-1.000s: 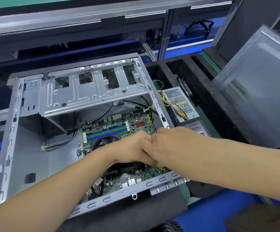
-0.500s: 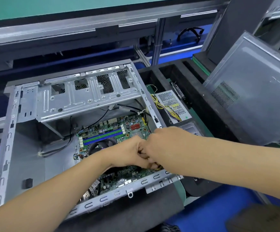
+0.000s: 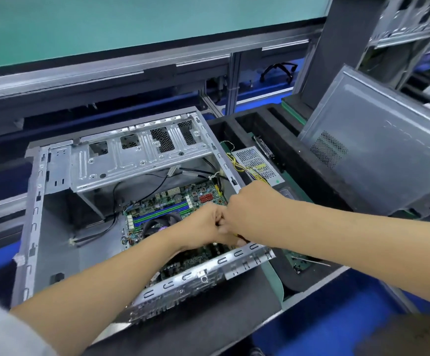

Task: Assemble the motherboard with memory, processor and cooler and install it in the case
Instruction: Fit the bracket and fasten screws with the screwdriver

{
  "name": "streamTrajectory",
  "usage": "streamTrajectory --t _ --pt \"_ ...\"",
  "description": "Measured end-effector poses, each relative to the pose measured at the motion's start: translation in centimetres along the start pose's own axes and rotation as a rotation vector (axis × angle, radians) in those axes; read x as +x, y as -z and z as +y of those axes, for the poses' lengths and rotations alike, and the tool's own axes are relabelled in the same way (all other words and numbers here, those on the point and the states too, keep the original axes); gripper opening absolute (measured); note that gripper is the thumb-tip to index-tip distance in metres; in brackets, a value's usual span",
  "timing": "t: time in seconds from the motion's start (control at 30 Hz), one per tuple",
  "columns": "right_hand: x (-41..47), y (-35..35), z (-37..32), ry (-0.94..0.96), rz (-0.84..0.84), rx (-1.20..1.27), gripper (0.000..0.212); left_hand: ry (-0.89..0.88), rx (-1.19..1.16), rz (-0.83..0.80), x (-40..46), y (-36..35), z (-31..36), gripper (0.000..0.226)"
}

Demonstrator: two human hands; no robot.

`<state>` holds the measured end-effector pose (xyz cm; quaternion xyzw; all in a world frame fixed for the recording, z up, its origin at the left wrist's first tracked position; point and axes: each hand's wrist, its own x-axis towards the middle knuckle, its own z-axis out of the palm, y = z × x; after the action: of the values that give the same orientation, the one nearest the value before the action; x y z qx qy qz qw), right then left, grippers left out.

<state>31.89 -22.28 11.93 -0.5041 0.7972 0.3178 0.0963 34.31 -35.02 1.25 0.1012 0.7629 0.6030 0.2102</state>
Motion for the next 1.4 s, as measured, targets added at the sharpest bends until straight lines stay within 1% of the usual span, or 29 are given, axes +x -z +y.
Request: streamTrajectory --t 0.07,0.13,0.17,0.23,0.3,0.37,0.4,0.43,0.5,0.53,0.57,0.63,0.7,0.73,0.77,0.83,0.9,0.93,1.0,1.1,1.13,1.2,1.27,1.3,1.33,1.4 --pt "-0.5 0.1 -0.1 -0.004 0.004 0.11 0.011 -0.008 -0.009 -0.048 -0.1 0.2 -0.1 0.04" --pt "-0.8 -0.1 -0.1 0.022 -0.015 0.266 0.03 -0.012 -0.016 -0.103 -0.1 0.6 0.0 0.032" --pt "-0.9 -0.1 0.1 0.025 -0.013 0.302 0.034 -0.015 -0.01 -0.112 -0.2 0.8 0.0 0.028" --pt "-0.6 -0.3 0.2 0.004 0.007 0.274 0.028 -0.016 0.002 -0.102 -0.1 1.0 0.0 0.031" --pt "-0.1 -0.4 -0.1 -0.029 0.043 0.147 0.019 -0.018 0.006 -0.07 0.1 0.8 -0.4 0.04" --pt "0.3 -0.3 -0.3 -0.061 0.062 0.101 0.034 -0.026 0.025 -0.06 0.3 0.6 -0.6 0.045" --pt "0.5 -0.3 -0.3 -0.069 0.067 0.129 0.039 -0.032 0.032 -0.057 0.3 0.5 -0.6 0.047" --pt "0.6 -0.4 -0.2 -0.058 0.085 0.183 0.036 -0.043 0.038 -0.055 0.3 0.6 -0.6 0.045" --pt "0.4 -0.7 0.1 -0.012 0.072 0.32 0.022 -0.022 0.012 -0.062 0.2 0.8 -0.6 0.033" --pt "0.1 -0.7 0.3 0.002 0.059 0.362 0.02 -0.003 -0.011 -0.079 0.2 0.9 -0.6 0.034" --pt "-0.1 -0.8 0.5 0.012 0.064 0.373 0.017 0.009 -0.015 -0.095 0.1 1.0 -0.7 0.04" --pt "-0.1 -0.5 0.5 -0.011 0.08 0.288 0.005 -0.006 -0.007 -0.101 0.2 0.8 -0.8 0.045" --pt "0.4 -0.3 0.1 -0.041 0.1 0.188 0.029 -0.012 -0.001 -0.072 0.3 0.5 -1.0 0.046" --pt "0.5 -0.2 0.0 -0.045 0.086 0.164 0.035 -0.017 0.009 -0.055 0.4 0.5 -1.0 0.04" --pt "0.5 -0.2 -0.1 -0.029 0.099 0.181 0.035 -0.023 0.004 -0.047 0.4 0.4 -1.0 0.033" --pt "0.2 -0.3 0.1 0.012 0.1 0.286 0.02 -0.009 -0.032 -0.076 0.3 0.5 -1.0 0.028" --pt "-0.3 -0.4 0.4 0.04 0.042 0.391 0.023 0.016 -0.033 -0.121 0.2 0.7 -0.9 0.017" --pt "-0.4 -0.4 0.4 0.041 0.018 0.391 0.022 0.017 -0.029 -0.131 0.1 0.7 -0.9 0.017" --pt "-0.3 -0.1 0.1 0.002 0.028 0.297 0.018 0.014 -0.046 -0.133 0.2 0.5 -0.8 0.031" --pt "0.1 0.1 -0.5 -0.075 0.065 0.133 0.038 -0.032 -0.057 -0.117 0.4 0.2 -1.1 0.04" --pt "0.0 -0.1 -0.5 -0.071 0.092 0.133 0.036 -0.037 -0.058 -0.094 0.3 0.1 -1.0 0.042" --pt "-0.5 -0.5 -0.3 -0.036 0.115 0.218 0.016 -0.044 -0.074 -0.079 0.3 0.1 -1.0 0.04" --pt "-1.0 -0.7 -0.1 -0.012 0.083 0.33 0.029 -0.03 -0.079 -0.12 0.2 0.4 -0.9 0.039" --pt "-1.1 -0.7 0.0 -0.012 0.064 0.354 0.032 -0.022 -0.066 -0.138 0.1 0.6 -0.9 0.036" --pt "-1.1 -0.6 -0.1 -0.025 0.054 0.347 0.032 -0.025 -0.05 -0.142 0.1 0.6 -0.8 0.035" --pt "-0.7 -0.3 -0.4 -0.063 0.066 0.263 0.027 -0.039 -0.053 -0.116 0.1 0.6 -1.2 0.041"
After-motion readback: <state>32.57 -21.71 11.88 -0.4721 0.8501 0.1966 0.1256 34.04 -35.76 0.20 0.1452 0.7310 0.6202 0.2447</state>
